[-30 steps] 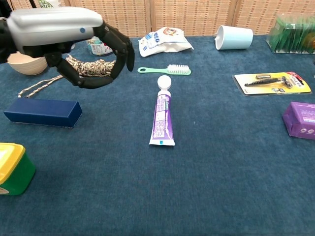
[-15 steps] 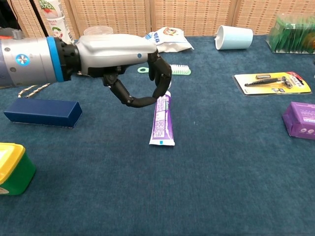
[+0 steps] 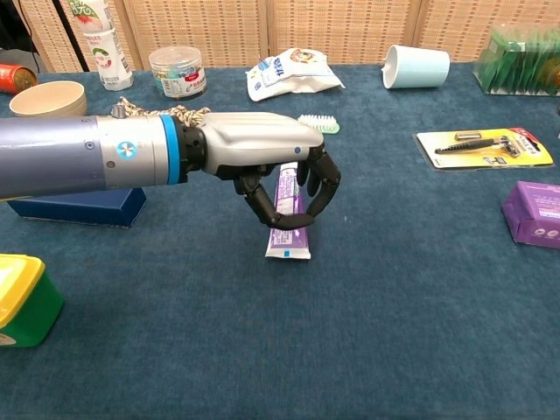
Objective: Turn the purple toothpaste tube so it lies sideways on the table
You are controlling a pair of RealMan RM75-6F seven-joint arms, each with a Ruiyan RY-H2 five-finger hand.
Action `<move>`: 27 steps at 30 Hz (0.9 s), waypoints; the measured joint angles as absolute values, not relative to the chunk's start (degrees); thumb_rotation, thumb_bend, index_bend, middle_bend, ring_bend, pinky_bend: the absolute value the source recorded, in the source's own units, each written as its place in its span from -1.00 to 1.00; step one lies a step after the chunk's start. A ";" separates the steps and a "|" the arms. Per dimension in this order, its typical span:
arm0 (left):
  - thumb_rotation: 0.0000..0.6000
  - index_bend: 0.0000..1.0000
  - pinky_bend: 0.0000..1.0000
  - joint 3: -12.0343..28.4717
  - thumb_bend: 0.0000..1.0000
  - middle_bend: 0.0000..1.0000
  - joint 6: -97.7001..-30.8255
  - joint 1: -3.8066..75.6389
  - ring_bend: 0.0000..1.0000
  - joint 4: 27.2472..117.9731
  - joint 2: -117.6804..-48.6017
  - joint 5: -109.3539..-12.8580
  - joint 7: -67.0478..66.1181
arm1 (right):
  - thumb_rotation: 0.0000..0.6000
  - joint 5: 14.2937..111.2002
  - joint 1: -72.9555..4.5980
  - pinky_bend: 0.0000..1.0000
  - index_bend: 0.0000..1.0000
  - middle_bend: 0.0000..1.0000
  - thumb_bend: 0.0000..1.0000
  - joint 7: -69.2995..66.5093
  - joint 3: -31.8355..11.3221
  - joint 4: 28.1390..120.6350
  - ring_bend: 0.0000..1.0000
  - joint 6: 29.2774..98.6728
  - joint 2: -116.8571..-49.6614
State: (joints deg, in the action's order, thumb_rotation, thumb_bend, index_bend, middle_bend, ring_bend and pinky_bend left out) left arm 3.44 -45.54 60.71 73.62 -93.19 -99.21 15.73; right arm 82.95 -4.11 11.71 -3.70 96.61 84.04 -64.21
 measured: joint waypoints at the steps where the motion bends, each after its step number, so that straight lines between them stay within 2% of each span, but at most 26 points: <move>1: 0.71 0.33 -0.30 3.39 -0.15 -0.08 -45.42 60.93 -0.25 73.32 -93.53 -99.08 15.81 | 1.00 82.91 -4.07 -0.62 -0.43 -0.54 -0.56 11.68 -3.70 96.63 -0.51 84.06 -64.16; 16: 0.71 0.33 -0.29 1.97 -0.15 -0.08 -42.50 63.78 -0.25 66.45 -99.41 -96.54 15.37 | 1.00 82.46 -2.77 -0.62 -0.43 -0.54 -0.56 11.25 -3.43 96.52 -0.51 85.33 -63.83; 27: 0.71 0.33 -0.29 -1.25 -0.15 -0.08 -43.77 63.24 -0.24 65.99 -97.29 -97.02 15.62 | 1.00 82.52 -2.66 -0.62 -0.43 -0.54 -0.56 11.22 -3.50 96.48 -0.51 85.34 -63.97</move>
State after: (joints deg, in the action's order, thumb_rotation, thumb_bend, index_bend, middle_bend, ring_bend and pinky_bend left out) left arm -1.25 -43.77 63.24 65.99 -97.29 -97.02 15.62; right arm 82.52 -2.66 11.22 -3.50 96.48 85.34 -63.97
